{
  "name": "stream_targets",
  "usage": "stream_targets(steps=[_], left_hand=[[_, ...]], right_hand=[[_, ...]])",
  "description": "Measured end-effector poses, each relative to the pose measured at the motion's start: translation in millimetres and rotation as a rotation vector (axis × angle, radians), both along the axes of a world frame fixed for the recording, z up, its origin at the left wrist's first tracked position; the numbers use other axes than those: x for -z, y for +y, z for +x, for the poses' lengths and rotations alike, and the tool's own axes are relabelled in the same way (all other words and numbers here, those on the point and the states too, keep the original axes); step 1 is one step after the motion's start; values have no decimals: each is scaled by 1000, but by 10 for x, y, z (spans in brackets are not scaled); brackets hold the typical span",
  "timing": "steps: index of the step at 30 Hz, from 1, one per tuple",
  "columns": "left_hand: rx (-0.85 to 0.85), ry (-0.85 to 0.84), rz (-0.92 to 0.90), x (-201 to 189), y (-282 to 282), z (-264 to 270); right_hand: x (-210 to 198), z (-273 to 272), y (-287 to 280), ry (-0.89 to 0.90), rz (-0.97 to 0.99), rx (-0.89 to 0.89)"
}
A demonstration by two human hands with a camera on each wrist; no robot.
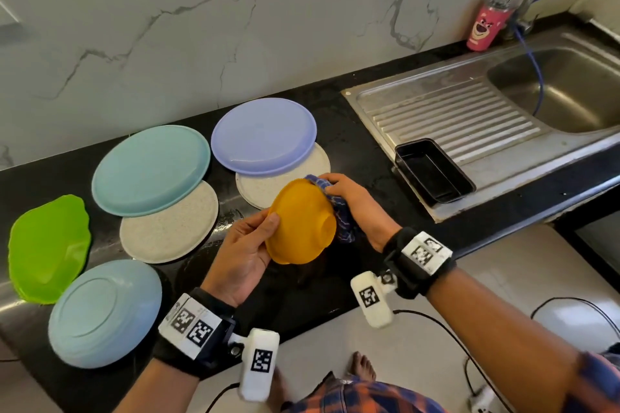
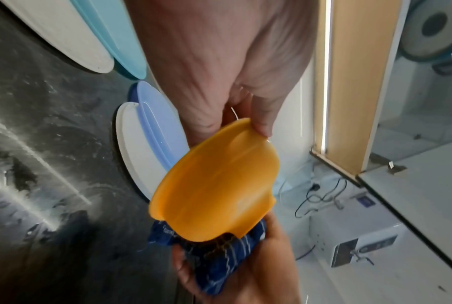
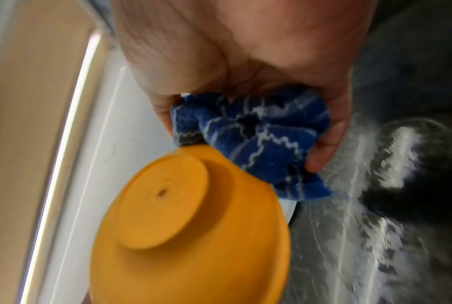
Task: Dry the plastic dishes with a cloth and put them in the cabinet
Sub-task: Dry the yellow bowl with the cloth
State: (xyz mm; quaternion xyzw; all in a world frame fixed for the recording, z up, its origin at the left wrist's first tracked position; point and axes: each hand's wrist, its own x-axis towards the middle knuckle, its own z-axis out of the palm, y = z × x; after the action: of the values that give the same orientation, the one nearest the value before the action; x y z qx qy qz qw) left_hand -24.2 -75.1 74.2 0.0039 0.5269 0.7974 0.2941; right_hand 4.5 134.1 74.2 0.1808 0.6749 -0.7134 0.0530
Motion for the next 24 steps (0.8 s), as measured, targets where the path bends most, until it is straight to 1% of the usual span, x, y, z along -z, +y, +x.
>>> stream_targets(steps=[1,2,5,7,9,11,12,14,18,19,21,23,24], left_hand=[[-20,-20,42,-18,-33,-25],[-36,-35,80,-35,-54,-43],[-73,-90,160,-47,-75,-55],[-91,-128,171,-9,-82,-51],[-118,-159,185,29,-98,-64],[-135,-163,186,81,-137,-98],[-136,-144,166,109,-162,-116],[-119,-60,62,174,-211,-119],[-58,172,-342,355,-276,1],[-9,203,-418,424,-304,28],[135,284,-586,536,-355,74],[255,382,-738,599,-357,118],[282,430,-817,630,-347,145]], right_hand=[[26,17,15,-25,-152,32],[52,42,22,-28,-262,58],[140,73,5,3,-410,85],[163,58,-1,-1,-520,102],[186,59,-1,-14,-670,104],[209,79,5,-18,-732,92],[205,91,6,-14,-728,82],[209,98,7,-23,-679,83],[347,67,-44,-133,-504,165],[406,62,-64,-164,-438,184],[494,71,-93,-203,-239,202],[565,101,-122,-196,-41,157],[590,123,-146,-180,50,108]])
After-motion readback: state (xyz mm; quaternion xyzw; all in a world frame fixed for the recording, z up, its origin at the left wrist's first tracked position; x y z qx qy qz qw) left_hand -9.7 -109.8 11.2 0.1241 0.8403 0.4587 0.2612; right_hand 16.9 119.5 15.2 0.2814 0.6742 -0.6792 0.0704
